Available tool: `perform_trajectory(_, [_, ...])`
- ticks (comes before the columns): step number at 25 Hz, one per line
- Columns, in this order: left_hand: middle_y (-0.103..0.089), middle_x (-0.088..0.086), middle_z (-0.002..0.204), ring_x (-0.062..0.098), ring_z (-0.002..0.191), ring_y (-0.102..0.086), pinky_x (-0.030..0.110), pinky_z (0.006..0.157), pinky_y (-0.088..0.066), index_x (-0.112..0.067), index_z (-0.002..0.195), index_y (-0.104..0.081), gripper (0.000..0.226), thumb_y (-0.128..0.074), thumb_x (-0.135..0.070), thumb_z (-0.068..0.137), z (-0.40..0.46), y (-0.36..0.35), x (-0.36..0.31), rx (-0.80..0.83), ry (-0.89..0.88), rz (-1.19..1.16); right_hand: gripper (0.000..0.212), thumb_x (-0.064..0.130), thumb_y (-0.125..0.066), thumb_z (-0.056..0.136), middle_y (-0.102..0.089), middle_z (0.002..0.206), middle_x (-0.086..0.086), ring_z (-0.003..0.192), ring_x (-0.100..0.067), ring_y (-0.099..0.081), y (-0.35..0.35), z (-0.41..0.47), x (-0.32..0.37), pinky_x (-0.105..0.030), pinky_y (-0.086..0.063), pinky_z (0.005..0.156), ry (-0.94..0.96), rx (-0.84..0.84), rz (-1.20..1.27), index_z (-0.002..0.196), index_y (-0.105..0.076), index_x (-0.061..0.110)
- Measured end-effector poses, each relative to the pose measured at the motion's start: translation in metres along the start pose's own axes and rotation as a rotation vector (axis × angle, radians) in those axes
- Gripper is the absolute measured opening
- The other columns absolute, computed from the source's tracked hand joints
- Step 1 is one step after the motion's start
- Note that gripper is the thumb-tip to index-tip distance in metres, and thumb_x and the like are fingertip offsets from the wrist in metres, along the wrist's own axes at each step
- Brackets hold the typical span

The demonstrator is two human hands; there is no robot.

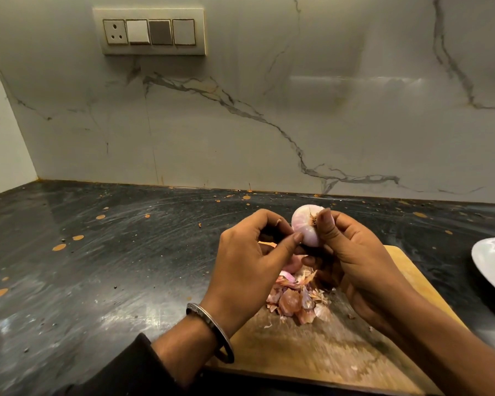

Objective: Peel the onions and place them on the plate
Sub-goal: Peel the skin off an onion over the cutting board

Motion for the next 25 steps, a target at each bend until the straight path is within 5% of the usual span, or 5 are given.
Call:
perform_trajectory(5, [-0.074, -0.001, 0.086, 0.013, 0.078, -0.073, 0.027, 0.068, -0.060, -0.016, 0.096, -0.070, 0.018, -0.073, -0.026, 0.080, 0.002, 0.003, 0.011, -0.025, 0.153, -0.153, 0.068, 0.052, -0.068, 0.065, -0.077, 0.099, -0.010, 0.078, -0.019, -0.076, 0.000, -0.003, 0.006, -0.020, -0.055, 0.057, 0.061, -0.034, -0.072, 0.123, -0.058, 0.016])
perform_trajectory(14, [-0.074, 0.005, 0.082, 0.021, 0.074, -0.073, 0.027, 0.064, -0.059, -0.014, 0.088, -0.073, 0.008, -0.072, -0.006, 0.085, 0.003, 0.011, 0.026, -0.115, 0.298, -0.230, 0.055, 0.048, -0.059, 0.077, -0.077, 0.090, -0.009, 0.069, -0.013, -0.073, -0.002, -0.003, 0.004, -0.018, -0.053, 0.055, 0.044, 0.028, -0.035, 0.118, -0.064, 0.013])
perform_trajectory(17, [-0.074, -0.005, 0.082, 0.011, 0.075, -0.071, 0.029, 0.068, -0.059, -0.023, 0.089, -0.075, 0.011, -0.072, -0.013, 0.086, 0.003, 0.011, 0.028, -0.076, 0.264, -0.066, 0.057, 0.053, -0.061, 0.073, -0.077, 0.095, -0.009, 0.069, -0.012, -0.071, -0.001, -0.003, 0.006, -0.020, -0.052, 0.054, 0.047, 0.035, -0.016, 0.119, -0.065, 0.017])
perform_trajectory(21, [-0.072, -0.011, 0.084, 0.002, 0.080, -0.067, 0.017, 0.068, -0.053, -0.025, 0.087, -0.076, 0.005, -0.074, -0.029, 0.085, 0.005, 0.009, 0.018, -0.046, 0.166, 0.090, 0.049, 0.053, -0.063, 0.074, -0.072, 0.077, -0.001, 0.057, -0.009, -0.058, 0.004, 0.000, 0.005, -0.023, -0.044, 0.050, 0.027, 0.008, -0.020, 0.116, -0.071, 0.028])
perform_trajectory(25, [-0.071, -0.010, 0.092, 0.006, 0.088, -0.068, 0.021, 0.073, -0.056, -0.024, 0.101, -0.073, 0.015, -0.073, -0.024, 0.086, 0.006, 0.014, 0.008, -0.093, 0.074, 0.056, 0.042, 0.035, -0.061, 0.084, -0.076, 0.097, -0.007, 0.068, -0.009, -0.068, 0.001, 0.001, -0.001, -0.019, -0.050, 0.053, -0.021, 0.094, -0.006, 0.123, -0.067, 0.019])
Point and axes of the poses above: each hand's wrist, its own z-axis towards the middle knuckle, its own y-axis out of the back of the hand, x = y × z, the point moved 6 cm from there along z, towards the middle knuckle
